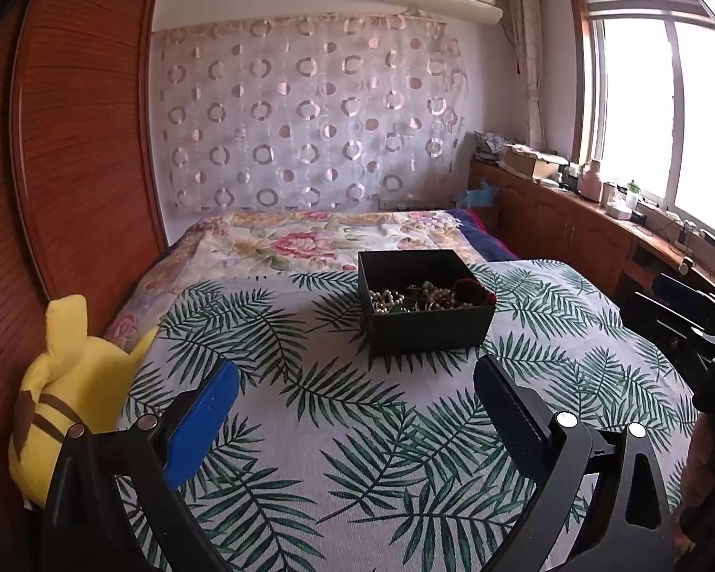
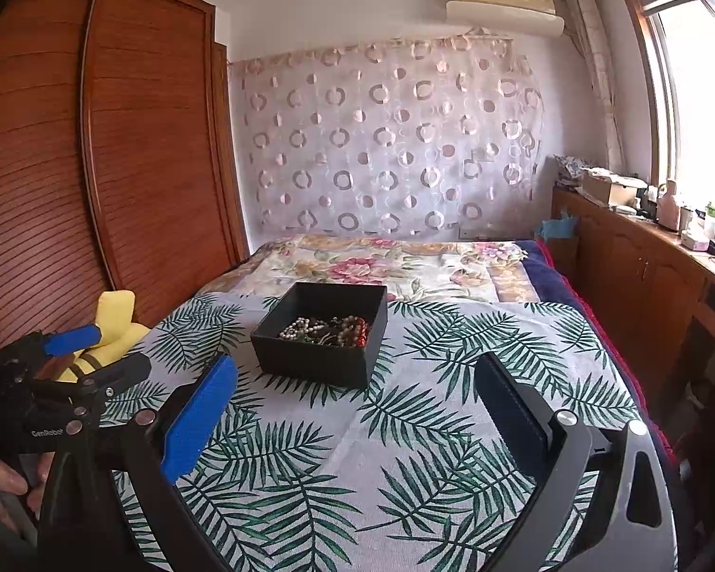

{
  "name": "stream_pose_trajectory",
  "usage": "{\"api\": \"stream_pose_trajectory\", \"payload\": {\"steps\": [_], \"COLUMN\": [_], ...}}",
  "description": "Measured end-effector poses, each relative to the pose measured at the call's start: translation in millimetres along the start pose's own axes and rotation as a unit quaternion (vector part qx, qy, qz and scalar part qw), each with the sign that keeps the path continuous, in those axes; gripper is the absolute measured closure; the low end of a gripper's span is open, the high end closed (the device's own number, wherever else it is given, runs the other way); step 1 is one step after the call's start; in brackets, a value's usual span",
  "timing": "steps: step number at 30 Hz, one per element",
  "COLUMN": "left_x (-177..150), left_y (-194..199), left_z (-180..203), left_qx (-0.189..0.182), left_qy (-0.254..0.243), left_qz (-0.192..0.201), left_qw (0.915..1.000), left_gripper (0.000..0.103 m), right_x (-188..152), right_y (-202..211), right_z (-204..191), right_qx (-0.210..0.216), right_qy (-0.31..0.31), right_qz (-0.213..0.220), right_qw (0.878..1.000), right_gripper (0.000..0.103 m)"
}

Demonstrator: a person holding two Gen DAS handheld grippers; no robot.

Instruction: Organize jewelry

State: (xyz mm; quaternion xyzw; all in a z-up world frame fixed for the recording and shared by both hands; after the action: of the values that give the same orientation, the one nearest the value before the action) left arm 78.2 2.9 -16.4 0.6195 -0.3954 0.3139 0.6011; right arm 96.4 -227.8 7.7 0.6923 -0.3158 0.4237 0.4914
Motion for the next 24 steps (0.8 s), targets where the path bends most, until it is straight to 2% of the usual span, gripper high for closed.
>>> {"api": "stream_pose_trajectory", "payload": {"steps": [24], "left_x": [4.3], "left_y": [10.0], "left_z": [3.1], "left_qx": [0.003], "left_qy": [0.002], "left_qz": [0.016], "left_qw": [0.9999], "left_gripper": [0.008], "right_x": [-0.5], "right_y": [-0.9], "right_z": [2.6], "right_qx": [-0.011], "right_qy": [-0.002], "right_qz": [0.005], "right_qw": [1.000], "right_gripper": [0.003]}}
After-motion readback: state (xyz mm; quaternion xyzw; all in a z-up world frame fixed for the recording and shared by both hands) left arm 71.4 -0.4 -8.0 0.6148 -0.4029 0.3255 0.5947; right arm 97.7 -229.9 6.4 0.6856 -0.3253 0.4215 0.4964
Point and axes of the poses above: each gripper's, at about its wrist camera, not at the fingertips, and y roughly against the way its jaws point, z to its right, x to its top, the point moved 3 cm from there along -y, roughly the way its jaws point, and after that the axes turned 6 degrees about -y, right-handed, at the moved point
